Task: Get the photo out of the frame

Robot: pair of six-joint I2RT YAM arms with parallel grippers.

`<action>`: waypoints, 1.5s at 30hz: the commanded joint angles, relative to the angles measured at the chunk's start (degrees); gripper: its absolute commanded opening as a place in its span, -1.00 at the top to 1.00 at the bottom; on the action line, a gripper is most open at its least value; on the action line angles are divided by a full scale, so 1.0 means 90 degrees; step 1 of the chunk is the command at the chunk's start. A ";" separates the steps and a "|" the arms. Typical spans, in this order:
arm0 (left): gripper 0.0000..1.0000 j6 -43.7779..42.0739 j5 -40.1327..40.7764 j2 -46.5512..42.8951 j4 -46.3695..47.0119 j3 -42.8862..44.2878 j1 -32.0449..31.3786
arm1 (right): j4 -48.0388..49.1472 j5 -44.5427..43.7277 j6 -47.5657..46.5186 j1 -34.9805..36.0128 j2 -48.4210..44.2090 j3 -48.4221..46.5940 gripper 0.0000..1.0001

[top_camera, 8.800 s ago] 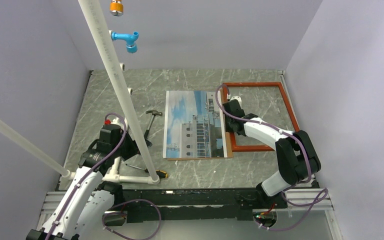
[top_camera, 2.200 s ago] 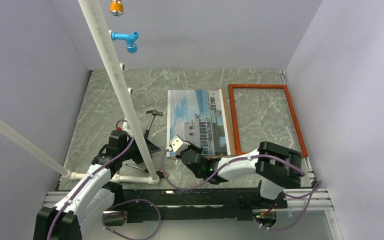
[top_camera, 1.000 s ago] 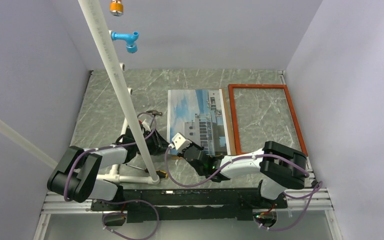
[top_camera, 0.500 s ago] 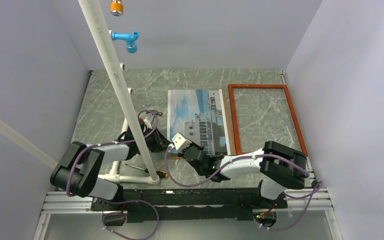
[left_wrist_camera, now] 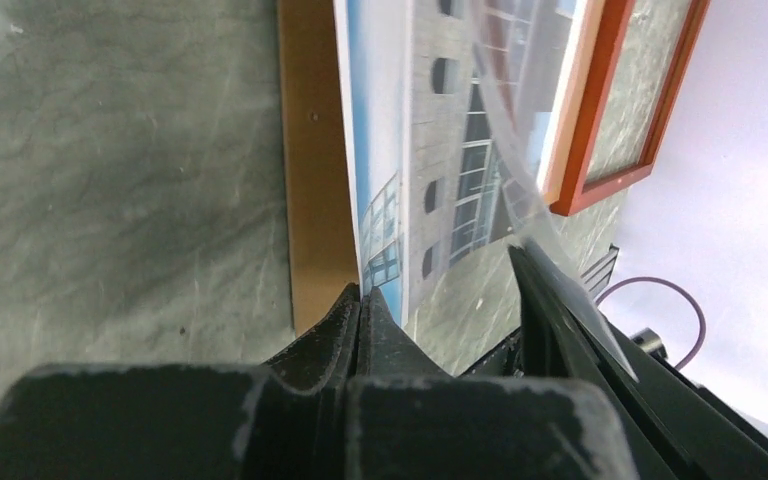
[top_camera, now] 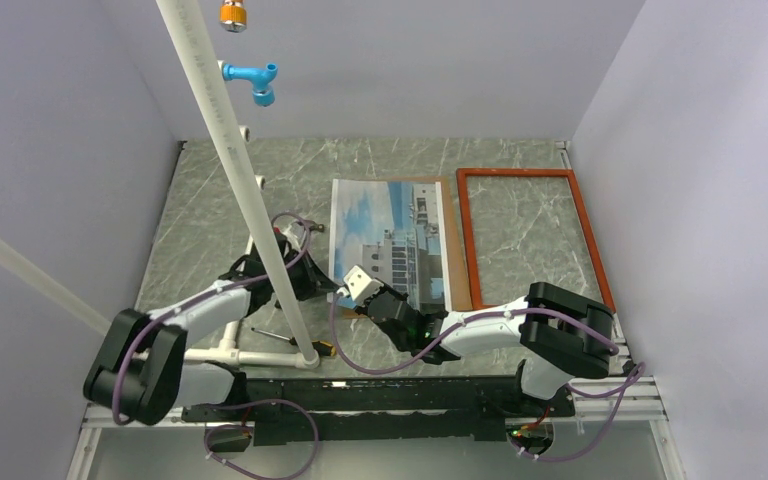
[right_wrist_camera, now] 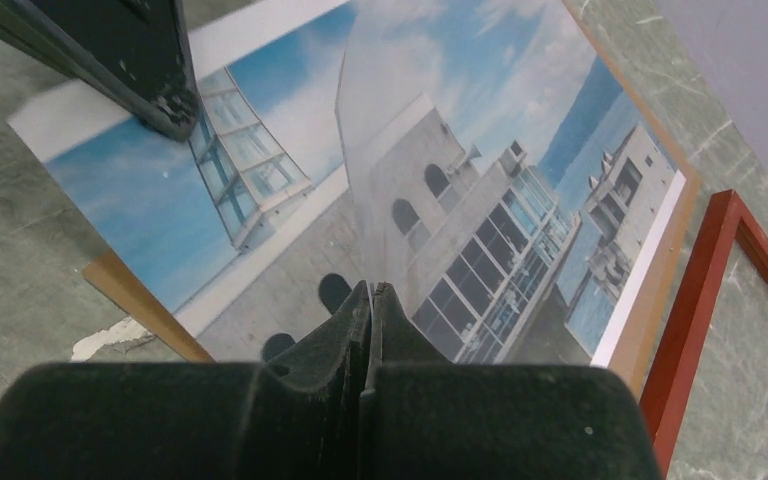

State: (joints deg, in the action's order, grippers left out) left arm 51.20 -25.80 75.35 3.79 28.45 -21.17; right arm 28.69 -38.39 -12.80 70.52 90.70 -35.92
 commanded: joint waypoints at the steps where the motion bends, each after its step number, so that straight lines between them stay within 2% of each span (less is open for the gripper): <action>1: 1.00 -0.0486 0.0331 -0.0865 -0.1311 0.0322 -0.0020 | 0.0093 0.0090 0.0230 -0.0073 -0.0162 -0.0023 1.00; 11: 1.00 -0.0843 0.1293 -0.2650 -0.3725 0.0922 -0.0011 | 0.0049 0.0140 0.0250 -0.0102 -0.0072 -0.0071 1.00; 19: 1.00 -0.1156 0.2313 -0.3865 -0.5613 0.1956 -0.0011 | -0.0074 0.0155 0.0235 -0.0104 0.0078 -0.0143 1.00; 25: 1.00 -0.1280 0.2847 -0.4414 -0.6541 0.2862 -0.0011 | -0.0241 0.0228 0.0259 -0.0096 0.0250 -0.0280 1.00; 30: 1.00 -0.1389 0.3207 -0.4518 -0.6926 0.3466 -0.0011 | -0.0337 0.0321 0.0287 -0.0101 0.0294 -0.0325 1.00; 32: 1.00 -0.1415 0.3304 -0.4528 -0.7028 0.3673 -0.0009 | -0.0371 0.0385 0.0306 -0.0101 0.0279 -0.0333 0.88; 37: 1.00 -0.1467 0.3357 -0.4531 -0.6912 0.3907 -0.0011 | -0.0772 0.0702 0.0471 -0.0059 0.0009 -0.0437 -0.14; 39: 1.00 -0.1444 0.3212 -0.4466 -0.6782 0.3899 -0.0011 | -0.1068 0.0991 0.0701 0.0000 -0.0454 -0.0480 -0.40; 42: 1.00 -0.1382 0.2951 -0.4332 -0.6519 0.3812 -0.0011 | -0.1244 0.1730 0.1273 0.0021 -0.1296 -0.0276 -0.63; 45: 1.00 -0.1305 0.2799 -0.4200 -0.6353 0.3766 -0.0011 | -0.1049 0.2476 0.1812 0.0021 -0.2006 0.0025 -0.74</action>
State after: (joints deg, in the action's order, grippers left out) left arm 39.64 1.56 35.97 -57.58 61.73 -21.21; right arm 16.80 -25.82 -4.54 70.39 81.41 -37.23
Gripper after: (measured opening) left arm 0.009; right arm 0.847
